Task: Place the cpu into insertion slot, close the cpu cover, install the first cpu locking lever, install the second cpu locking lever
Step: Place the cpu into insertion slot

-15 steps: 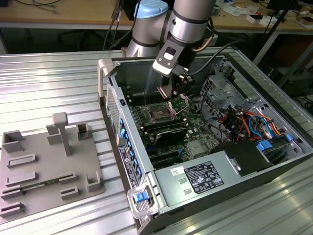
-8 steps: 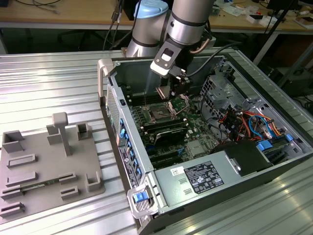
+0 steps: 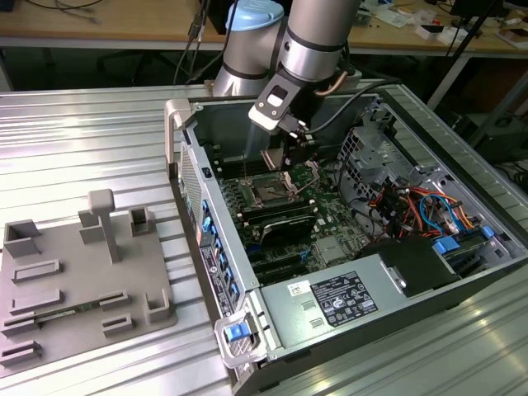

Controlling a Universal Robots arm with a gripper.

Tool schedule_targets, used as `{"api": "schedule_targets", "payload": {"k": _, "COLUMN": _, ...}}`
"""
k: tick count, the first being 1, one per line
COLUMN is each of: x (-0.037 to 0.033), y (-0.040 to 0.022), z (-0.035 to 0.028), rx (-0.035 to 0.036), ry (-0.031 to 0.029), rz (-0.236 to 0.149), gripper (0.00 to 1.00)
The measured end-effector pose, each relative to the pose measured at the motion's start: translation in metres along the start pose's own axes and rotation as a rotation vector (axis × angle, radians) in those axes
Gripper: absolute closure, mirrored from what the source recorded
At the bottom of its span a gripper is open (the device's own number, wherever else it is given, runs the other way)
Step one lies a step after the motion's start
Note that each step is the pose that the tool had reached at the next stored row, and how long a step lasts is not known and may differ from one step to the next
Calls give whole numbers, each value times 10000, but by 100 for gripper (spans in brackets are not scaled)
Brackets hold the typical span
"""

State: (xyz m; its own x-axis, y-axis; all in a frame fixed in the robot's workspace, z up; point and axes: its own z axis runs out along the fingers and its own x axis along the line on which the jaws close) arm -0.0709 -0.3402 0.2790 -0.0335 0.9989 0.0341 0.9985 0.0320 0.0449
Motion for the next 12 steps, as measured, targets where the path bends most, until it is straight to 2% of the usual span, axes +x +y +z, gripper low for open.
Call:
{"api": "schedule_targets", "payload": {"k": 3, "x": 43, "y": -1, "z": 64, "rx": 52, "ry": -15, "rz": 23, "gripper": 45}}
{"api": "schedule_targets", "payload": {"k": 5, "x": 69, "y": -1, "z": 96, "rx": 83, "ry": -61, "rz": 22, "gripper": 45}}
{"api": "schedule_targets", "payload": {"k": 8, "x": 99, "y": 1, "z": 128, "rx": 91, "ry": -202, "rz": 17, "gripper": 45}}
{"api": "schedule_targets", "payload": {"k": 9, "x": 107, "y": 2, "z": 133, "rx": 94, "ry": -282, "rz": 14, "gripper": 45}}
{"api": "schedule_targets", "payload": {"k": 10, "x": 115, "y": 2, "z": 139, "rx": 96, "ry": -396, "rz": 10, "gripper": 45}}
{"api": "schedule_targets", "payload": {"k": 11, "x": 117, "y": 1, "z": 144, "rx": 93, "ry": -430, "rz": 11, "gripper": 45}}
{"api": "schedule_targets", "payload": {"k": 12, "x": 117, "y": 2, "z": 157, "rx": 76, "ry": -438, "rz": 13, "gripper": 45}}
